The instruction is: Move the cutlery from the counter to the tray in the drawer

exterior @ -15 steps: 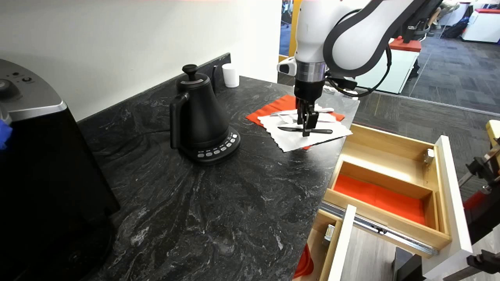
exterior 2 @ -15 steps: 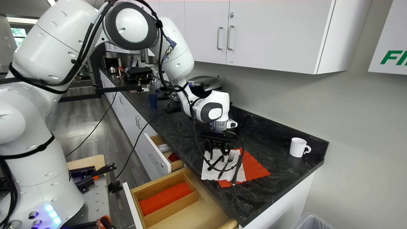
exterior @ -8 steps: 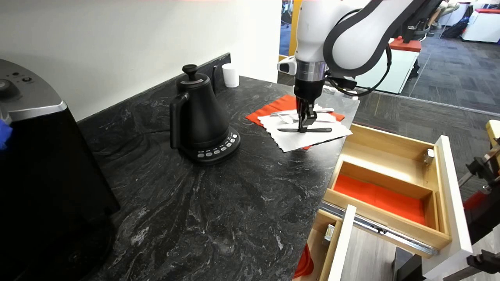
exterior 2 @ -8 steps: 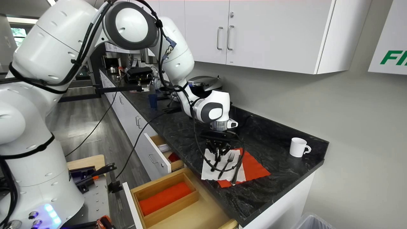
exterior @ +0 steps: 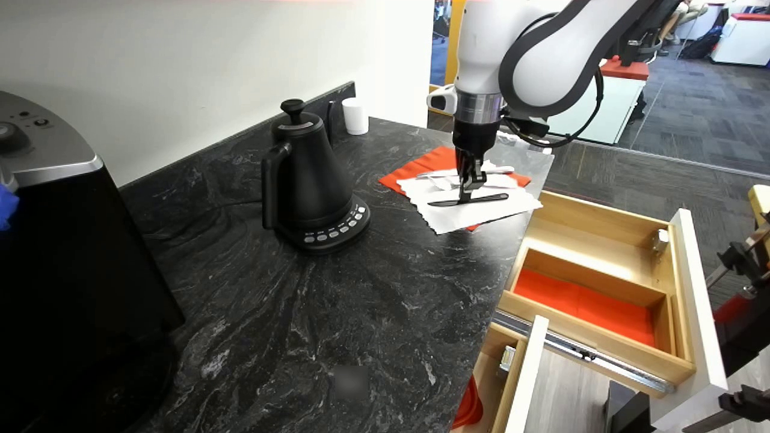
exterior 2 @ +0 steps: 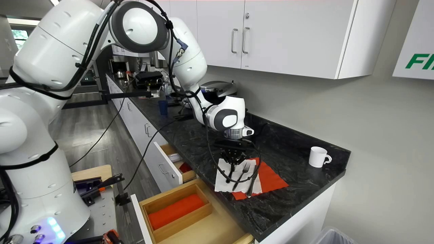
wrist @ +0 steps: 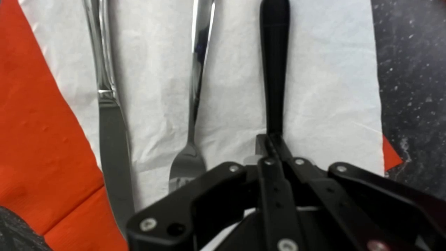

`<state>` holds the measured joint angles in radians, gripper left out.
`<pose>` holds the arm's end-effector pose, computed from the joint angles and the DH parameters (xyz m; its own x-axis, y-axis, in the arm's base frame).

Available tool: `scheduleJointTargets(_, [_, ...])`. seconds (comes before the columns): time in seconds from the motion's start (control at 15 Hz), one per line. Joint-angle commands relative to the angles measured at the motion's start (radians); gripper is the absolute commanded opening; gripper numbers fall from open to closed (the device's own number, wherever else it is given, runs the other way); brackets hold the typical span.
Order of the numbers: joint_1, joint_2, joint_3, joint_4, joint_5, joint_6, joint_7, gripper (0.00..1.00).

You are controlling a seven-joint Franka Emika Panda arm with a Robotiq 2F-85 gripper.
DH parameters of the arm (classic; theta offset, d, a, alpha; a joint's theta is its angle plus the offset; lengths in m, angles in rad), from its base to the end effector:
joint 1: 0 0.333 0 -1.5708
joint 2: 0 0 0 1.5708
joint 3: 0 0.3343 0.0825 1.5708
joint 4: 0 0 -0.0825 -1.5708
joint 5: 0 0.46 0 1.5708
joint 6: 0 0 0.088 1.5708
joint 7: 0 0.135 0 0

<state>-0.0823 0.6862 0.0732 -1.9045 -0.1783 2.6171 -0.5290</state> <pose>0.6786 -0.0032 0.0592 0.7926 0.6098 -0.0001 0.6089 -0.7914 0.0548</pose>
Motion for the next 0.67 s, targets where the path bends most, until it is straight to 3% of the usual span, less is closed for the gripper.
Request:
scheduleJointTargets(0.0, [-0.006, -0.05, -0.001, -0.057, -0.018, 0.026, 0.021, 0.29])
scheduleJointTargets(0.27, [-0.007, -0.053, 0.0, -0.065, -0.018, 0.032, 0.022, 0.51])
scheduleJointTargets(0.33, [-0.007, -0.053, -0.001, -0.067, -0.018, 0.034, 0.022, 0.21])
scheduleJointTargets(0.4, [-0.007, -0.054, 0.0, -0.069, -0.018, 0.036, 0.021, 0.13])
scheduleJointTargets(0.6, [-0.009, -0.055, 0.001, -0.075, -0.016, 0.04, 0.021, 0.03])
